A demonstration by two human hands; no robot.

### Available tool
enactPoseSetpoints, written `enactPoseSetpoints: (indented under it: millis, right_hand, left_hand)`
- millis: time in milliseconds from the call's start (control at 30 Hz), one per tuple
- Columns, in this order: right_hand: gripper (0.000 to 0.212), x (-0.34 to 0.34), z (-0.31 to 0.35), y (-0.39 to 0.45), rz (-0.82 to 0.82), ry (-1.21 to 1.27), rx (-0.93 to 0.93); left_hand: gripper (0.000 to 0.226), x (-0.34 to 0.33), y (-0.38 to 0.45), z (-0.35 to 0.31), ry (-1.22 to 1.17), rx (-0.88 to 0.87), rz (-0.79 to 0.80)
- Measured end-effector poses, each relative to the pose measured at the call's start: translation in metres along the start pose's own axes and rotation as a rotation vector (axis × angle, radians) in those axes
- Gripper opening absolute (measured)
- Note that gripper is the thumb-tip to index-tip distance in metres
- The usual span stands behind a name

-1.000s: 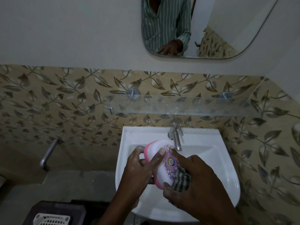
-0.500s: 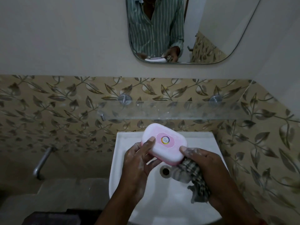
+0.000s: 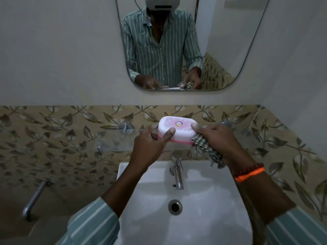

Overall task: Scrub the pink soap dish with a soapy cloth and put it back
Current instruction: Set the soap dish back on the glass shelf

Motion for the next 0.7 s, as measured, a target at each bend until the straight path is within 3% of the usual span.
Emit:
enactPoseSetpoints:
  millis: [100, 267, 433, 700]
  right_hand:
    - [0.043, -0.008, -0.003, 0.027, 0.077, 0.067, -0.056]
    - [0.028, -0.021, -0.017, 0.045, 0.164, 0.086, -0.165]
    - [0.022, -0.025, -0.024, 0.053, 0.171, 0.023, -0.207]
    - [0.018, -0.030, -0.047, 0.062, 0.198, -0.061, -0.239]
  left_hand:
    - [0.053, -0.003, 0.022, -0.005, 0.064, -0.030, -0.076]
    - [0.039, -0.010, 0.037, -0.001, 0.111, -0.095, -0.175]
    - [0.063, -0.022, 0.057, 0.022, 0.261, -0.021, -0.236]
    - [0.064, -0.029, 0.059, 0.027, 0.492, -0.008, -0.292]
Point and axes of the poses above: each hand's wrist, its own y-axis towards the middle knuckle, its own x-axis out of the back of the hand, z = x × y, the point moved 7 cm from there along y, towards the middle knuckle, and after that the axes turned 14 degrees about x, right-handed, at the moved point
